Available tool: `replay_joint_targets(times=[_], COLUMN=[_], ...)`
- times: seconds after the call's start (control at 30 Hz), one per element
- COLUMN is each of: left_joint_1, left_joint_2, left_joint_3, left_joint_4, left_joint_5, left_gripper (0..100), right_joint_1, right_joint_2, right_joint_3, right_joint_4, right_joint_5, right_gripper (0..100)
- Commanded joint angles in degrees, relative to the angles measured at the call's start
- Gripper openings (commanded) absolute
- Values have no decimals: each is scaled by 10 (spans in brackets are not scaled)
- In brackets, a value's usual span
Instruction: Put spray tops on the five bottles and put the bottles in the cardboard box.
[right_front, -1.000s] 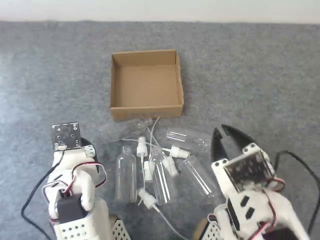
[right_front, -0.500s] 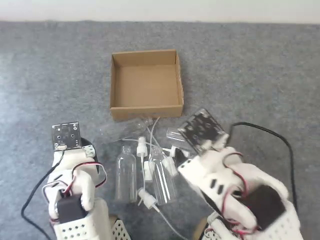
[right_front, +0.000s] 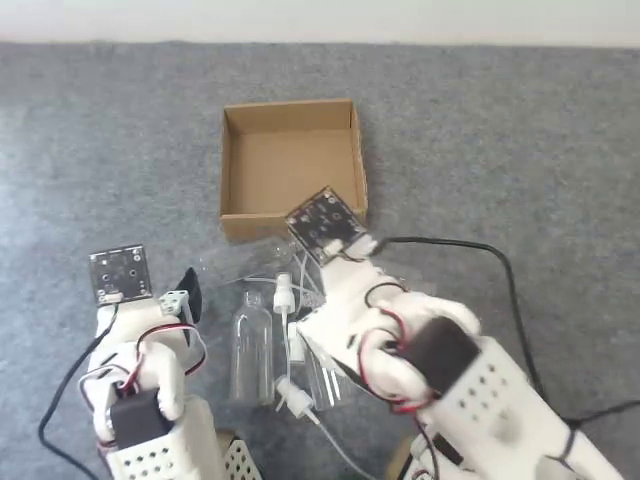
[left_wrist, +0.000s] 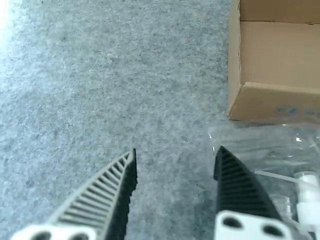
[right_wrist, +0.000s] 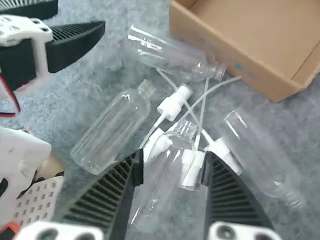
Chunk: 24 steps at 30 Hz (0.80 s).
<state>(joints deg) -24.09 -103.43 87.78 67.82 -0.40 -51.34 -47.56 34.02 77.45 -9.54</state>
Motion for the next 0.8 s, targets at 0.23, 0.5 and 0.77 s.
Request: replay_joint_targets(times=[0.23,0.5,0.77], left_joint_1=[-4,-4,-4], left_joint_2=[-9,-10,-10], left_joint_3=[-22,-22,-22], left_joint_4=[-3,-4,-2], left_joint_5=[-2,-3,-4], left_gripper=[250,251,252], right_joint_1=[-41,-40,-39], right_joint_2=[109,196,231], right_joint_3=[-26,-26,-26], right_joint_4=[-30,-50,-61], right_joint_5=[-80,-81,-81], right_gripper=[177,177,177])
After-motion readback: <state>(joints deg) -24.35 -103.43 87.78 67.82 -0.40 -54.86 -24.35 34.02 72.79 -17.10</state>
